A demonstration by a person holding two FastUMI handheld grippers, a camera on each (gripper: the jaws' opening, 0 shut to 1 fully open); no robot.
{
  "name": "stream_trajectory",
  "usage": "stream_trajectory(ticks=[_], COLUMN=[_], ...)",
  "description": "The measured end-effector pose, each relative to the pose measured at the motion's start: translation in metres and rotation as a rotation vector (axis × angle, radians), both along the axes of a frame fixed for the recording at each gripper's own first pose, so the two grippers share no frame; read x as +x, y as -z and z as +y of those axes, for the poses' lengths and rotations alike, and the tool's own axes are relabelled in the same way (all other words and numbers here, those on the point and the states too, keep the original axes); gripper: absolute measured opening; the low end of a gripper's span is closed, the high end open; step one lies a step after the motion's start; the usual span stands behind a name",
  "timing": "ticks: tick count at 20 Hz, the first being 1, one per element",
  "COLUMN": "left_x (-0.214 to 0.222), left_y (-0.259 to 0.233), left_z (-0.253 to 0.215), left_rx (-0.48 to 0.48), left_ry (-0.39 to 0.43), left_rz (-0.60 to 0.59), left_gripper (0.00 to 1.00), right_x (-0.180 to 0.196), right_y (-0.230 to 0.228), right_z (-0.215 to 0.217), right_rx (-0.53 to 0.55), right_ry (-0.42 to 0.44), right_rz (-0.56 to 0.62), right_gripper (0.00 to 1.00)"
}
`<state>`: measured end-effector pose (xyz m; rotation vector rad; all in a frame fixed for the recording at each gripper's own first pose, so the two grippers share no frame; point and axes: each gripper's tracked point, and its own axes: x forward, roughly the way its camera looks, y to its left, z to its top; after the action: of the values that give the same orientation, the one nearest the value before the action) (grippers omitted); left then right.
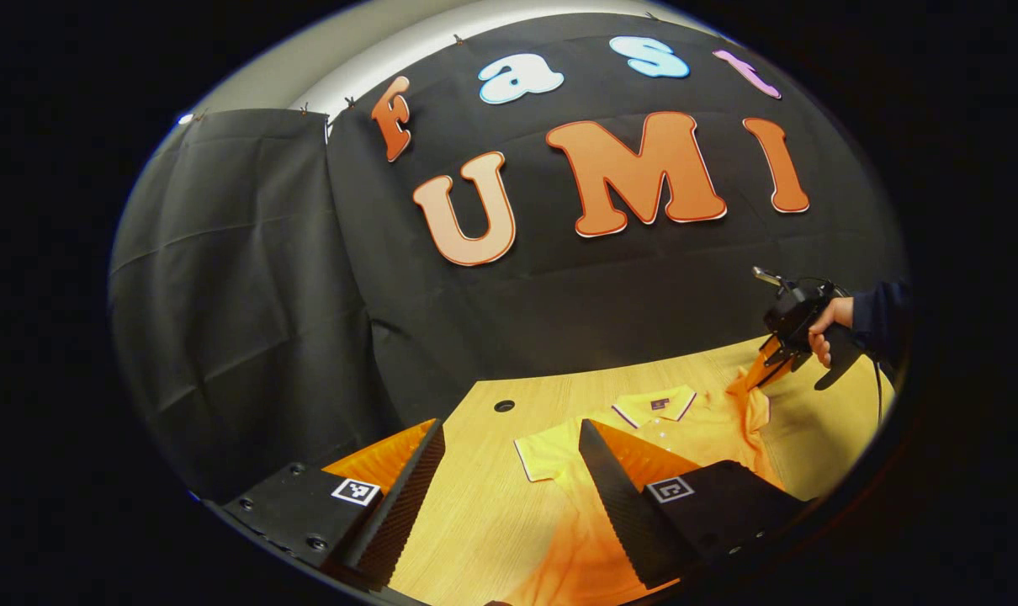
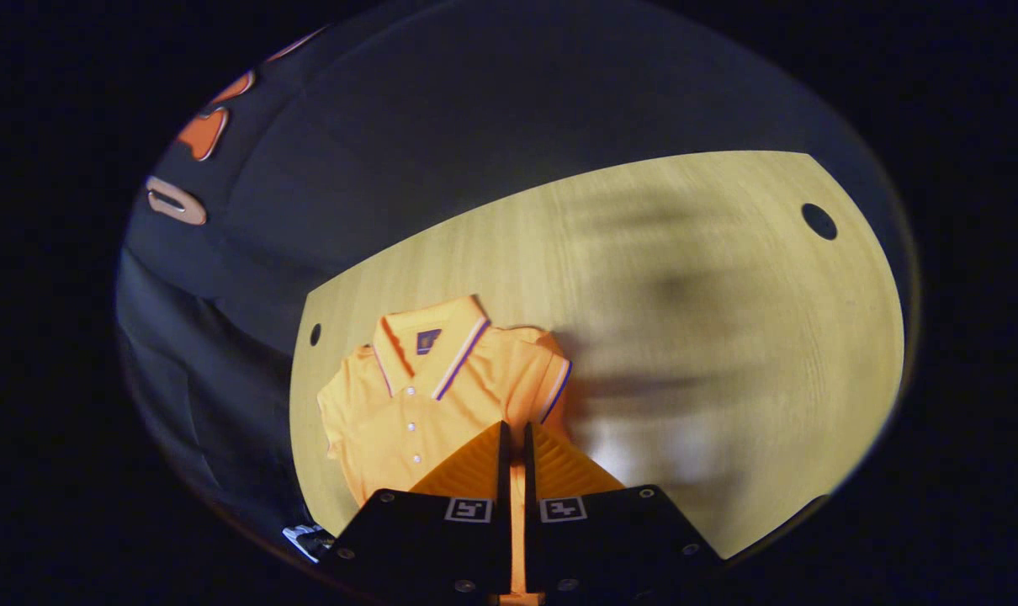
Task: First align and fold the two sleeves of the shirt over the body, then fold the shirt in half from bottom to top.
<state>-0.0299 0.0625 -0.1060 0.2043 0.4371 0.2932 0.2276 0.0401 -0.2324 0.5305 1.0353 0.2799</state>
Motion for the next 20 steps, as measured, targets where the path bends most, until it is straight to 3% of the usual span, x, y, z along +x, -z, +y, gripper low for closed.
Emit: stream_trajectory(ticks=[4,8,13,14,15,20], left_x=[0.0,-0.009,-0.011,-0.008,-0.004,0.031], left_y=[-0.002,0.001,0.014,0.017,0.018,0.044], left_z=[0.001,0.02,0.043,0.048,0.053,0.078], left_rx=[0.015,0.008,-0.051,-0.064,-0.077,-0.166], left_ry=[0.021,-0.01,-0.049,-0.048,-0.047,-0.002], left_rz=[0.011,0.009,0.017,0.019,0.019,0.051], left_gripper=[0.99,0.99,0.99,0.99,0.99,0.99], right_x=[0.002,0.003,0.005,0.002,0.0,-0.015], right_y=[-0.016,-0.029,-0.04,-0.043,-0.047,-0.079], right_z=[0.035,0.057,0.061,0.058,0.053,0.031], right_rx=[0.08,0.139,0.134,0.119,0.096,-0.023], right_ry=[-0.025,-0.042,-0.029,-0.032,-0.03,0.006], right_rz=[0.003,-0.001,-0.041,-0.053,-0.068,-0.185], right_gripper=[0.1,0.15,0.51,0.42,0.6,0.82])
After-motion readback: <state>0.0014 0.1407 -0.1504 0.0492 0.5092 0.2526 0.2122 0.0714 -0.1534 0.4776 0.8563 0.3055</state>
